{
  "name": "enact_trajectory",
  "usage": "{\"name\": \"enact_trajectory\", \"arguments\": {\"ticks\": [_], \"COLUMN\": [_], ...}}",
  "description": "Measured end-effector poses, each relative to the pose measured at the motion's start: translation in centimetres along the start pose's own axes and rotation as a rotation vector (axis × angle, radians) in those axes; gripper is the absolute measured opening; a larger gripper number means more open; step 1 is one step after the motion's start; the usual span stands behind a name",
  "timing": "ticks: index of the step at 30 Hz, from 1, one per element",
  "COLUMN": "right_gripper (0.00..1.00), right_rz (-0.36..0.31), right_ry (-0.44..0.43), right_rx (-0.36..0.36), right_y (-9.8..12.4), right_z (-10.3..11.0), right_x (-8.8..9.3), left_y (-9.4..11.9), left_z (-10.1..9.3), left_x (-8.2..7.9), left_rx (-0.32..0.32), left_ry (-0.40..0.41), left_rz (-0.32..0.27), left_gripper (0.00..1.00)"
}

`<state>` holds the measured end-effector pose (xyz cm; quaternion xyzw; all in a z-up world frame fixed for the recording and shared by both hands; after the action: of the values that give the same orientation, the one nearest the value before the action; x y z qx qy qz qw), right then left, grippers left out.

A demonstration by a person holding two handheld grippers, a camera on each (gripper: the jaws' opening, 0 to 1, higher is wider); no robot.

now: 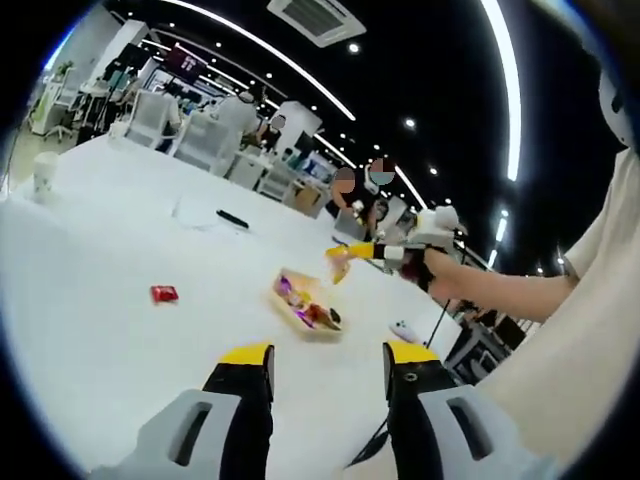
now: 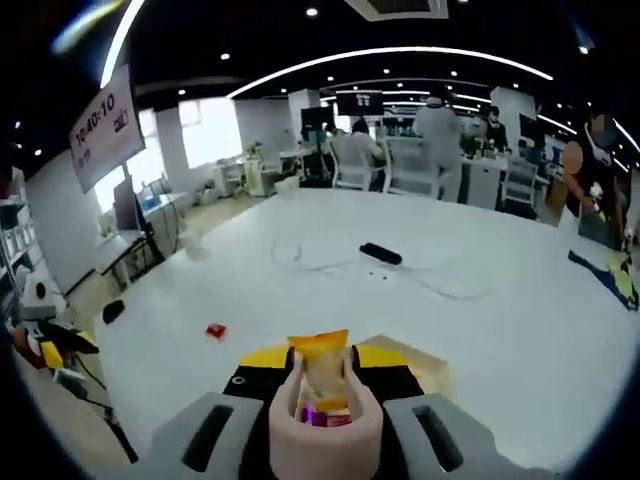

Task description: Place the target food into the container with the food tongs after gripping and lifting it, then release it inside without dropping or visibly crushing the food.

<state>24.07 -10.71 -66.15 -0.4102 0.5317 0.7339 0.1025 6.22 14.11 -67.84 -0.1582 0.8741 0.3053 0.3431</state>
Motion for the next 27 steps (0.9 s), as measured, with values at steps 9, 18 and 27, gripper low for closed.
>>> {"name": "enact_trajectory", "arguments": {"ticks": [9, 18, 27], "right_gripper": [0.22, 0.22, 0.23], "right_rz": [-0.013, -0.016, -0.013], "right_ry": [-0.036, -0.043, -0.053], "right_rx": [0.016, 0.035, 0.074], "right_y": [0.7, 1.1, 1.3], "right_z": [-1.1, -1.7, -2.4], "right_x": [0.2, 0.6, 0.9], "left_y": [-0.1, -0.2, -0.4], "left_z": [0.0, -0.1, -0.1], "left_x": [0.1, 0.3, 0.2], "left_rx": [0.007, 0.013, 0.021], "left_ry": [0.001, 0.004, 0.001], "left_rz": [0.002, 0.010, 0.014], "left_gripper": [0.43, 0.42, 0.42]}}
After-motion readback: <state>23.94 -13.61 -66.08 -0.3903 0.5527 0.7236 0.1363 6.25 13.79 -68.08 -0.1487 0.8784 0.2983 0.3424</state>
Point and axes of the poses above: the point that each gripper's makers call its tool centre point, and the gripper's own axes: y roughly backward along the fingers, z roughly to its left, x roughly out of its underside, the point moved 3 cm from there along y, roughly backward along the fingers, and after that the axes turned 14 degrees about z, right-handed, at the moved point
